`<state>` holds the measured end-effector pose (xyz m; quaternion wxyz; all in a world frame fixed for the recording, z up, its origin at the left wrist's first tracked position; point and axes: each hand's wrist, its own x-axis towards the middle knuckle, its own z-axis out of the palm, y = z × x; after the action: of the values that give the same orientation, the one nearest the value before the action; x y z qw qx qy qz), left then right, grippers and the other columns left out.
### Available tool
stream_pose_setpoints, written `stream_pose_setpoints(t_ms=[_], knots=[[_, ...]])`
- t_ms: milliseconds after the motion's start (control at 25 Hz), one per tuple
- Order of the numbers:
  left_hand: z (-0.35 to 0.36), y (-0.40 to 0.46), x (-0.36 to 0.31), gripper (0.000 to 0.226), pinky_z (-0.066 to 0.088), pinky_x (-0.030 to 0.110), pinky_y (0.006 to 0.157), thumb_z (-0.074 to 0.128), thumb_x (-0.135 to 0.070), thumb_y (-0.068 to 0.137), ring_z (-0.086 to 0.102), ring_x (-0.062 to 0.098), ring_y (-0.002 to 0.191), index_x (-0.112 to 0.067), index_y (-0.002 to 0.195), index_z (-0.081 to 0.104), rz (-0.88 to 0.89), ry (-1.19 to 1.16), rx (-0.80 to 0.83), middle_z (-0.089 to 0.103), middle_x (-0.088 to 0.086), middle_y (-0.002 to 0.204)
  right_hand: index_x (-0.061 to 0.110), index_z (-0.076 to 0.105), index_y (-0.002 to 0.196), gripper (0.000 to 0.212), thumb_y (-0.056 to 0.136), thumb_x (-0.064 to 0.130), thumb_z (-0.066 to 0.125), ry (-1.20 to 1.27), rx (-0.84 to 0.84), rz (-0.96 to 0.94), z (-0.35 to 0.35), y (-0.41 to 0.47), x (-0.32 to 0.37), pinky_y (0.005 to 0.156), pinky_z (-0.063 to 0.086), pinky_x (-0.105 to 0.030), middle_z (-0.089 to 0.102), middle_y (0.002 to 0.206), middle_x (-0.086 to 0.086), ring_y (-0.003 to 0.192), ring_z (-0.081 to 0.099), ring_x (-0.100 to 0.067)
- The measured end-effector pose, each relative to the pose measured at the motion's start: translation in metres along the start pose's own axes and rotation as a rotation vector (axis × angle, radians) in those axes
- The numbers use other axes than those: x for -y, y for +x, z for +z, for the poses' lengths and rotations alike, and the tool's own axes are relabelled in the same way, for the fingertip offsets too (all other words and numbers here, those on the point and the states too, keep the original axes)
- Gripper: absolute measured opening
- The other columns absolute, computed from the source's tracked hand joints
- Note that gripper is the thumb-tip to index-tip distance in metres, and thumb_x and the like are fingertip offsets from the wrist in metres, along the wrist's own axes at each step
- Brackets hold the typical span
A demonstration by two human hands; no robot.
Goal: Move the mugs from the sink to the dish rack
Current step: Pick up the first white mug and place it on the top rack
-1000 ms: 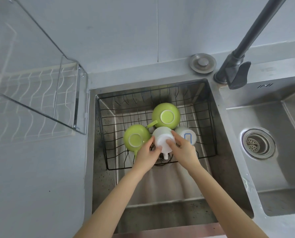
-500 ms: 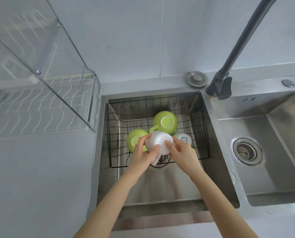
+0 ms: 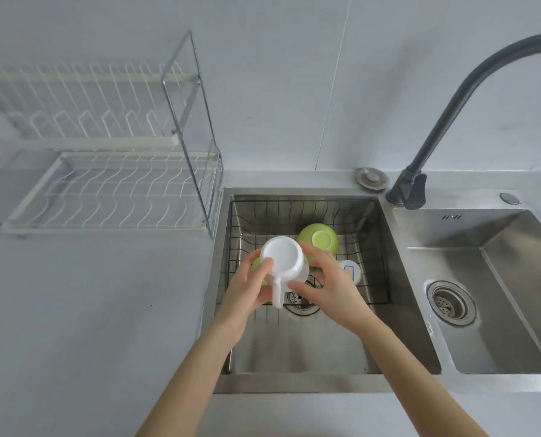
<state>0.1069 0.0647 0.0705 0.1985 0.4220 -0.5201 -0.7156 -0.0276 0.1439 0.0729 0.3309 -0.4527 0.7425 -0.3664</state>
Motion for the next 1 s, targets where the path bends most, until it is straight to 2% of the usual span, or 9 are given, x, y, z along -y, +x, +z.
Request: stream_pose_setpoints(t_ms=[80,160,280,440,560,640,800,920,1000], knots=[[-0.010,-0.013,-0.003,0.037,0.055,0.031,0.083,0.052,-0.032,0.088,0.068,0.014,0.078,-0.023,0.124,0.047,0.030,0.008,-0.021,0.063,-0.002,0.101,0.024,0.040,0.134,0.066,0.076,0.021,0.071,-0.050,-0.007,-0.078,0.011,-0.001,0.012,0.104,0.037,-0.027,0.046,0.121,0.013,0.121,0.046,-0.012],[-0.023,-0.022,-0.007,0.048,0.056,0.034,0.086,0.056,-0.041,0.080,0.070,0.012,0.081,-0.024,0.124,0.047,0.059,0.021,-0.023,0.065,-0.002,0.102,0.023,0.041,0.134,0.067,0.074,0.022,0.073,-0.074,-0.016,-0.143,0.023,-0.001,0.024,0.105,0.038,-0.029,0.046,0.122,0.016,0.121,0.045,-0.012],[-0.052,-0.034,-0.016,0.057,0.055,0.040,0.090,0.056,-0.047,0.071,0.069,0.021,0.096,-0.027,0.123,0.047,0.066,0.030,-0.006,0.064,-0.002,0.106,0.025,0.045,0.130,0.065,0.073,0.020,0.075,-0.065,-0.047,-0.202,0.042,0.000,0.044,0.100,0.036,-0.021,0.047,0.119,0.018,0.117,0.046,-0.008],[-0.095,-0.044,-0.034,0.060,0.054,0.033,0.093,0.064,-0.053,0.072,0.067,0.017,0.103,-0.040,0.127,0.044,0.107,0.151,0.087,0.059,0.004,0.122,0.038,0.046,0.123,0.061,0.073,0.021,0.076,0.008,-0.070,-0.214,0.056,0.006,0.073,0.096,0.041,-0.020,0.055,0.120,0.011,0.112,0.052,-0.007],[-0.125,-0.048,-0.050,0.042,0.054,0.019,0.084,0.065,-0.036,0.079,0.062,0.011,0.106,-0.052,0.112,0.046,0.182,0.216,0.095,0.056,-0.003,0.122,0.054,0.039,0.108,0.061,0.072,0.020,0.075,0.006,-0.048,-0.242,0.061,0.012,0.101,0.097,0.043,-0.021,0.055,0.116,0.011,0.109,0.056,-0.009],[-0.143,-0.048,-0.063,0.041,0.052,0.013,0.079,0.065,-0.026,0.081,0.057,0.007,0.112,-0.053,0.105,0.046,0.287,0.315,0.046,0.052,-0.006,0.127,0.057,0.037,0.104,0.062,0.072,0.020,0.076,-0.004,-0.040,-0.264,0.063,0.015,0.123,0.096,0.044,-0.018,0.056,0.117,0.009,0.109,0.057,-0.010],[-0.174,-0.045,-0.101,0.043,0.051,0.022,0.089,0.068,-0.044,0.063,0.054,-0.001,0.112,-0.052,0.100,0.047,0.494,0.407,-0.031,0.054,-0.013,0.123,0.052,0.040,0.104,0.059,0.073,0.016,0.075,0.047,-0.049,-0.325,0.065,0.026,0.173,0.098,0.042,-0.017,0.058,0.122,0.003,0.112,0.057,-0.009],[-0.195,-0.046,-0.132,0.041,0.044,0.005,0.085,0.059,-0.055,0.057,0.053,-0.014,0.104,-0.054,0.096,0.046,0.597,0.484,-0.050,0.056,-0.026,0.111,0.040,0.044,0.113,0.056,0.074,0.014,0.074,0.064,-0.044,-0.366,0.068,0.038,0.207,0.100,0.043,-0.022,0.058,0.123,0.003,0.112,0.056,-0.009],[-0.206,-0.043,-0.151,0.040,0.046,0.007,0.084,0.058,-0.055,0.058,0.054,-0.013,0.103,-0.052,0.096,0.046,0.641,0.510,-0.057,0.057,-0.028,0.107,0.033,0.046,0.118,0.055,0.075,0.015,0.073,0.056,-0.056,-0.380,0.069,0.047,0.225,0.101,0.044,-0.023,0.059,0.125,0.002,0.111,0.057,-0.008]])
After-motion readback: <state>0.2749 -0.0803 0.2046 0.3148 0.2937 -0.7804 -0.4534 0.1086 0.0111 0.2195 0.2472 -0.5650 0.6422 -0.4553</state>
